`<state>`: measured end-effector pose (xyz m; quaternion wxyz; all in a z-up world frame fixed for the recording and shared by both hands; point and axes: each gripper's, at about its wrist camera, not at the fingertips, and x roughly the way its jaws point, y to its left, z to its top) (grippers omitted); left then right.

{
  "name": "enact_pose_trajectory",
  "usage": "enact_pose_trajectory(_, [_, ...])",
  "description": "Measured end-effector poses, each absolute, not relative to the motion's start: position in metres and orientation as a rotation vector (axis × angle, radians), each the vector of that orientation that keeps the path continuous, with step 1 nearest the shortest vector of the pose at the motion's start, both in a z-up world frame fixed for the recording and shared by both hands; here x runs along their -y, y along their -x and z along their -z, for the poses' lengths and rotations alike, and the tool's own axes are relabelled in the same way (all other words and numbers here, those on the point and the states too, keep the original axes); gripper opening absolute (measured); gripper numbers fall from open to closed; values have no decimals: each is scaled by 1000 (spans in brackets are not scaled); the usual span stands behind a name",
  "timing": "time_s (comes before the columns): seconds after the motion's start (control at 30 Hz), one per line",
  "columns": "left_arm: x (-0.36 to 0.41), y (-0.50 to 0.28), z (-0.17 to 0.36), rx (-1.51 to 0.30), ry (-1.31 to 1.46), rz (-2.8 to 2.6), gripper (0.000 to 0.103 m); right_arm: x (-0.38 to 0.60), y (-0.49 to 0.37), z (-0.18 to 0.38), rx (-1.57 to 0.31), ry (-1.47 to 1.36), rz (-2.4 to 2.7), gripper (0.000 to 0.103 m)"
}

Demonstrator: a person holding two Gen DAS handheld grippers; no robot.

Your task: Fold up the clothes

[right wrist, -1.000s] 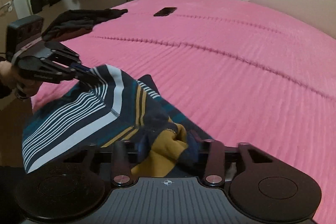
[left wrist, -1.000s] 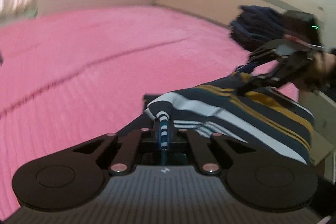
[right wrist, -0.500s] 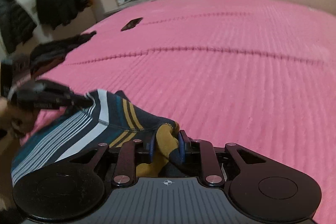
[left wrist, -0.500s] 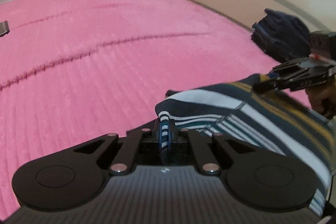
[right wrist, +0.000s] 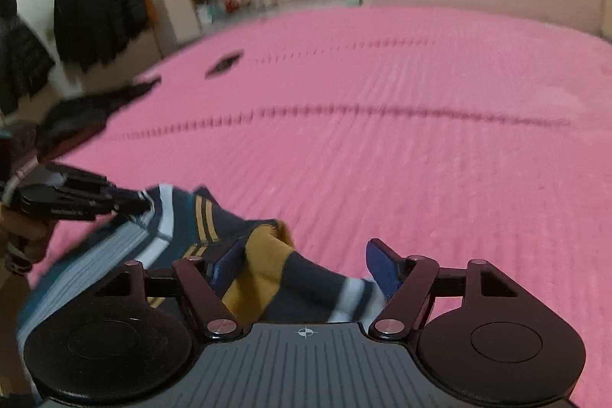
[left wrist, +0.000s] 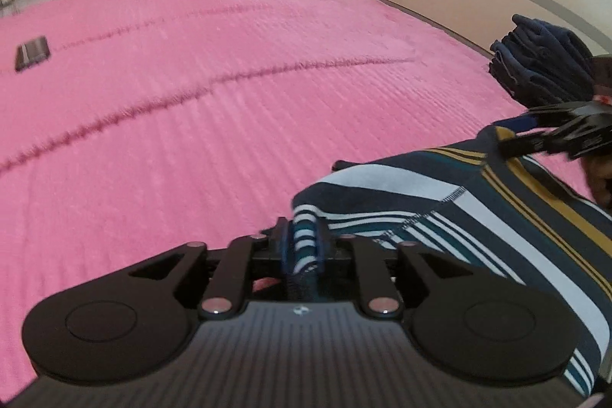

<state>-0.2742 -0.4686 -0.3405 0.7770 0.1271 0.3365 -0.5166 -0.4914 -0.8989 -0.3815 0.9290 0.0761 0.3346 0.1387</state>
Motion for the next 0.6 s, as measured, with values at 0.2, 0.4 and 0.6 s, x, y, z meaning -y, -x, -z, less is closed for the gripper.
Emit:
enact_pose_trajectory(0.2, [473, 302, 299, -613, -335, 1174, 14, 947, 540, 388, -627, -426, -172, 70])
enact_pose_trajectory(0.4, [536, 339, 292, -636, -320, 1453, 15, 957, 514, 418, -643, -632, -216, 16])
enact_pose_trajectory(0.6, [600, 360, 321, -673, -507, 1516, 11, 975, 529, 420, -626, -652, -123, 11])
